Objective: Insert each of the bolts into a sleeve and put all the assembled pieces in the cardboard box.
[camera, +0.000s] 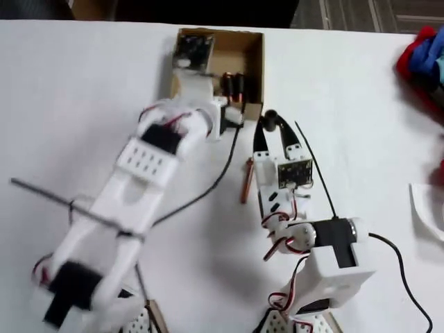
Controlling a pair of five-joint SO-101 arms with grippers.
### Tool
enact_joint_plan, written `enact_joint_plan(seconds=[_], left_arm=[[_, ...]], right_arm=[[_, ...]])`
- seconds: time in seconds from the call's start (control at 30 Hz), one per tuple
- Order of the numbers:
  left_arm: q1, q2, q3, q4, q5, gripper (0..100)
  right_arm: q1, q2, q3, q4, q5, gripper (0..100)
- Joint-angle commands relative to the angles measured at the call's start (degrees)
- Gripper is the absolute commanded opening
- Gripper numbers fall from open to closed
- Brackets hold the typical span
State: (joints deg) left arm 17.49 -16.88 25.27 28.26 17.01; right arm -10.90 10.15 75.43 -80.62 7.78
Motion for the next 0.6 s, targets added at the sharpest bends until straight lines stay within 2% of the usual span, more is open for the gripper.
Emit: enact_joint_plan(seconds=[0.0,0.07,0.13,0.23,0.57], left_arm=[[2.37,-13.1,14.46,-25.32,0.35,2],[3.96,-16.97,20.18,-32.97,0.35,2],[5.19,-18.73,22.64,-36.4,0.35,3],[5.54,-18.02,22.37,-37.01,0.35,3],[6.95,-6.68,14.64,-37.01,0.35,3]], right_arm=[[-1.63,-0.22,-0.44,-1.36,-0.18,2.1],[-2.24,-0.13,-1.05,-1.19,-0.18,2.1],[-2.33,0.57,-2.99,1.45,-0.18,2.1],[-1.98,3.56,-7.3,3.47,-0.18,2.1],[-4.44,9.71,-9.23,-2.86,-0.09,2.1]])
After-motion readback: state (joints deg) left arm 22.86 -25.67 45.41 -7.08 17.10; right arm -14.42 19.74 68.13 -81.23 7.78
